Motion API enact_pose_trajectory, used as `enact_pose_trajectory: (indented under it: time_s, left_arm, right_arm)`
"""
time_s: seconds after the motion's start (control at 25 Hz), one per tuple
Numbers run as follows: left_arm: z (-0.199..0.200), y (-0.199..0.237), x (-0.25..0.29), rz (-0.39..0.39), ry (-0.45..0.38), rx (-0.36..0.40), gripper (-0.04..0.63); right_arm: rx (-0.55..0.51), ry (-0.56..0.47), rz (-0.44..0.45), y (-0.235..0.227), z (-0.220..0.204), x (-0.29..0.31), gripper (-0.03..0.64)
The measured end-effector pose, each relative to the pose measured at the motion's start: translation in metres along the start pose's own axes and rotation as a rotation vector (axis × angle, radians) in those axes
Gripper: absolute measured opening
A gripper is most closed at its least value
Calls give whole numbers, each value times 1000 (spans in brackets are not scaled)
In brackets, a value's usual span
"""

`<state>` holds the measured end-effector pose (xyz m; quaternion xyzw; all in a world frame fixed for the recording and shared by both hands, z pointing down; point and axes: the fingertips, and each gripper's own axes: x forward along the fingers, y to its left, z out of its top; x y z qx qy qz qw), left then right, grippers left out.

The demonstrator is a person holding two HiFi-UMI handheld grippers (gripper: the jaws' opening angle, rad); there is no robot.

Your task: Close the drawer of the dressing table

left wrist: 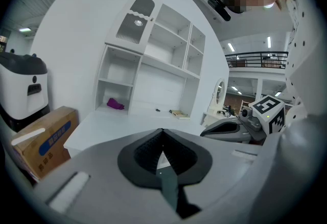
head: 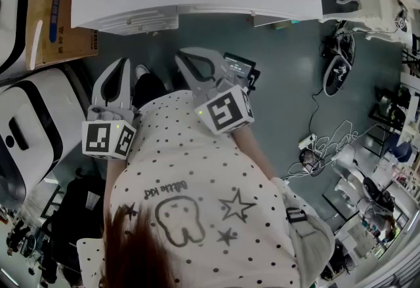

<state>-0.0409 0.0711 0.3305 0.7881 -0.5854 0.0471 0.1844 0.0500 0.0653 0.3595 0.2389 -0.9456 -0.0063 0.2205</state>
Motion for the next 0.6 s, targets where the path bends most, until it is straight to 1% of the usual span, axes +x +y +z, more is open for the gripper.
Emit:
enact_pose_trajectory:
  time_s: [0.6]
  left_arm:
    - [-1, 2, 3, -6, 8, -8, -6]
  right_arm:
    - [6, 9, 27, 3, -2, 5, -2]
